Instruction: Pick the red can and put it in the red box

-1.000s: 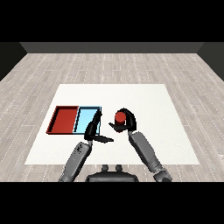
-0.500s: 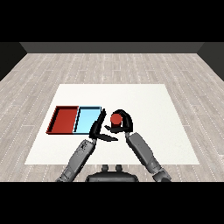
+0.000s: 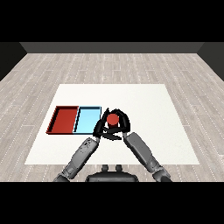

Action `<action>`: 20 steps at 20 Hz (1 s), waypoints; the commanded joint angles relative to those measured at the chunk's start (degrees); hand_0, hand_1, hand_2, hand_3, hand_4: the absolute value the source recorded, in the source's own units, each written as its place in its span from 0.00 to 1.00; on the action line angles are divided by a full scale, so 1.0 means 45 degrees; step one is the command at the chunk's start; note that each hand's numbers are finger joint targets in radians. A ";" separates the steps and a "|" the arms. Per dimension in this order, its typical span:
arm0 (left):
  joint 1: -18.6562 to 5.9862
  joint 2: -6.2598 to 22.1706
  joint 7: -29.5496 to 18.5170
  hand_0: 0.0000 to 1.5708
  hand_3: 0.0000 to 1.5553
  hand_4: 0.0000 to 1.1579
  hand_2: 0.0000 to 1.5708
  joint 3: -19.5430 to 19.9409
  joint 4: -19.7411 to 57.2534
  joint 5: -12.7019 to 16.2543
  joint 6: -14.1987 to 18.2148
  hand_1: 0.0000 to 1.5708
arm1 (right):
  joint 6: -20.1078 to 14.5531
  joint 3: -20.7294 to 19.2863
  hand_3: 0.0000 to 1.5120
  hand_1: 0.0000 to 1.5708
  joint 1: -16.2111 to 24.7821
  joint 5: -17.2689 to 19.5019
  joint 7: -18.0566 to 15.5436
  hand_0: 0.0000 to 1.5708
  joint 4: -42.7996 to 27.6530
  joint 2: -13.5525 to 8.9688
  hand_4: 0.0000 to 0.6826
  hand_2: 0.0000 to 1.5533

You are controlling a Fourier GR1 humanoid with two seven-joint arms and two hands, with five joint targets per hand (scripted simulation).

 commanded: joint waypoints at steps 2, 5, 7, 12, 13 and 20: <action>-0.0551 -0.0001 -0.0234 0.00 0.00 0.00 0.00 0.0805 0.0679 0.0137 -0.0594 0.00 | -0.0658 0.0614 0.91 0.92 -0.0279 -0.0268 0.0340 0.92 -0.0429 0.0005 0.90 0.92; -0.0477 -0.0001 -0.0024 0.00 0.00 0.00 0.00 0.0037 0.0533 -0.0341 -0.0176 0.00 | -0.0486 0.0871 0.91 0.92 0.0169 -0.0241 0.0264 0.92 -0.0868 0.0005 0.87 0.92; -0.0975 -0.0001 0.0279 0.00 0.00 0.00 0.00 -0.0318 0.0642 0.0123 0.0433 0.00 | -0.0638 0.0611 0.92 0.92 -0.0920 -0.0553 0.0843 0.92 -0.0514 0.0005 0.87 0.92; -0.1234 0.0006 0.0371 0.00 0.00 0.00 0.00 -0.1147 0.0417 0.0536 0.1555 0.00 | -0.1108 0.1254 0.93 0.93 -0.0404 -0.0839 -0.0016 0.93 -0.0618 0.0002 0.77 0.94; -0.0001 0.0009 -0.0025 0.00 0.00 0.20 0.00 -0.0636 0.0532 -0.0412 0.1359 0.00 | -0.1078 0.1468 0.93 0.94 -0.0848 -0.1117 -0.0636 0.94 0.0392 0.0000 0.75 0.94; -0.1404 0.0017 0.2115 1.00 0.91 0.78 0.97 -0.0911 -0.0241 -0.0127 0.2225 1.00 | -0.0753 0.1144 0.92 0.95 -0.1423 -0.1865 -0.0587 0.95 0.0522 -0.0005 0.76 0.93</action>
